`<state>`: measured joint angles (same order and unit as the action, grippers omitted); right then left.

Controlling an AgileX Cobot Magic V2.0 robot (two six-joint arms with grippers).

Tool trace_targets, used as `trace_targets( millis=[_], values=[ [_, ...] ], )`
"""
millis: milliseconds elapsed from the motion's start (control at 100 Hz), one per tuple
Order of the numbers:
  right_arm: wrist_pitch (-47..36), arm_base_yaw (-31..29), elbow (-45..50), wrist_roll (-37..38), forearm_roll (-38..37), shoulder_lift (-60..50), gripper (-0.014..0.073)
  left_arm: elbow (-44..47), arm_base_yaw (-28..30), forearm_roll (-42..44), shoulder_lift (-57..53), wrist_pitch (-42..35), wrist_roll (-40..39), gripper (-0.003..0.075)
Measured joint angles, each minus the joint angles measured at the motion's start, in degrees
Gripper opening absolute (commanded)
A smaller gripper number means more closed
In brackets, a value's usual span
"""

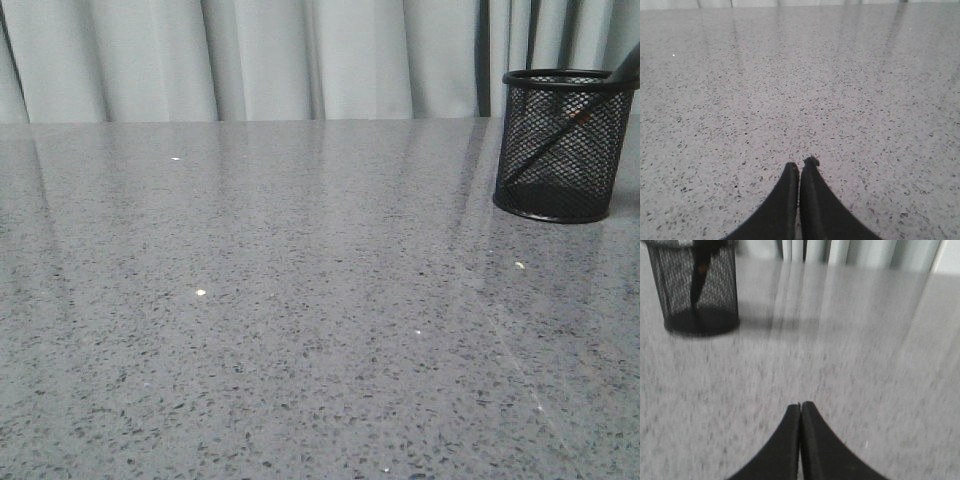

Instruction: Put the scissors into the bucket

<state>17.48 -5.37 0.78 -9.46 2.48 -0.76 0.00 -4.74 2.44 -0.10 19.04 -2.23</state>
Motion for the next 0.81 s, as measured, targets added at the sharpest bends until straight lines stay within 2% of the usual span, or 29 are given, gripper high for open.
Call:
trace_targets(
  millis=[810],
  values=[
    [0.94,0.00,0.00,0.09,0.00,0.00,-0.0045,0.00,0.00,0.00,0.00,0.00,0.00,-0.0020]
  ],
)
